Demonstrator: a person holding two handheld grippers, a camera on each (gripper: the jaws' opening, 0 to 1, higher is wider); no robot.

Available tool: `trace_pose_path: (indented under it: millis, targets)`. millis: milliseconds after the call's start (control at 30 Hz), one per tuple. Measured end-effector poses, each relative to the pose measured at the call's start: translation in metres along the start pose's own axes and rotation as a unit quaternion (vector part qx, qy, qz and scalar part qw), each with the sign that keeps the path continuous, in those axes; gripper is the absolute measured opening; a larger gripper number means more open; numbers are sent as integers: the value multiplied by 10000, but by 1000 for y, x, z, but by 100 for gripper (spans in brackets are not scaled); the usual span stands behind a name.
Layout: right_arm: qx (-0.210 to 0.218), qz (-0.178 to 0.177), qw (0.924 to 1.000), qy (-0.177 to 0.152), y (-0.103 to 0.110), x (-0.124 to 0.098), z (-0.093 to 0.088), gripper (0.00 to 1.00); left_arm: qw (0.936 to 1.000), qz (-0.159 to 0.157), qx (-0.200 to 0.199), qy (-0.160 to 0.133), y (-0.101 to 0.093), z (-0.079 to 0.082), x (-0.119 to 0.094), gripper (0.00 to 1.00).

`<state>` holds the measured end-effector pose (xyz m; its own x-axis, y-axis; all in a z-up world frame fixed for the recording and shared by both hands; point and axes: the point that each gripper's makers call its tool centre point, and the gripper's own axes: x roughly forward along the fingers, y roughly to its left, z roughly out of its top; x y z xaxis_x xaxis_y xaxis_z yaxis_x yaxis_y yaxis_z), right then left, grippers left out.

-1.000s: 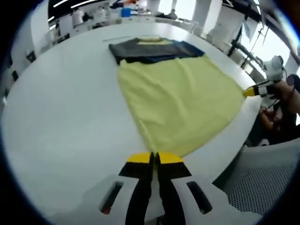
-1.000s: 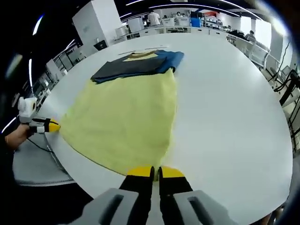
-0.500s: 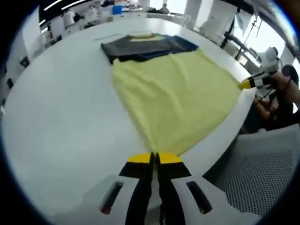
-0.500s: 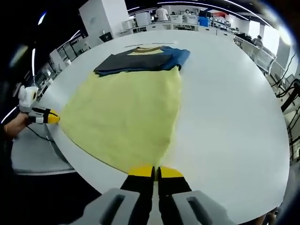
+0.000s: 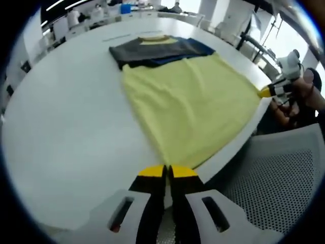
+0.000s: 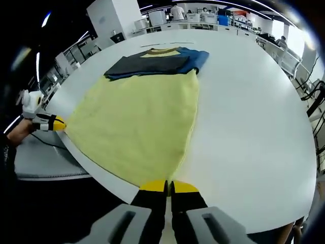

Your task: Fold the garment on the visible template until the final outline fits inside the template.

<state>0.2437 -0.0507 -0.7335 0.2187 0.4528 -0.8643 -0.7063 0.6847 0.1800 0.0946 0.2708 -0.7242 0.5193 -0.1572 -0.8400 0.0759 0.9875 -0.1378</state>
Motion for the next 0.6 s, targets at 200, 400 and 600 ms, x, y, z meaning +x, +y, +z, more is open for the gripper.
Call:
trace_pose_path:
  millis: [200,400,600]
  targets:
    - [67,37,9999,85,5,-3,-9,0,9997,-152,-23,172,-3,-10,-4,0]
    - [30,88,9999,139,12,-5,-14,0,9996,-124,32,235,-3,-12,-7,0]
    - [25,114,9998,178,14,-7,-18,0,9994,-142,83,301,-4,-15,-10,0]
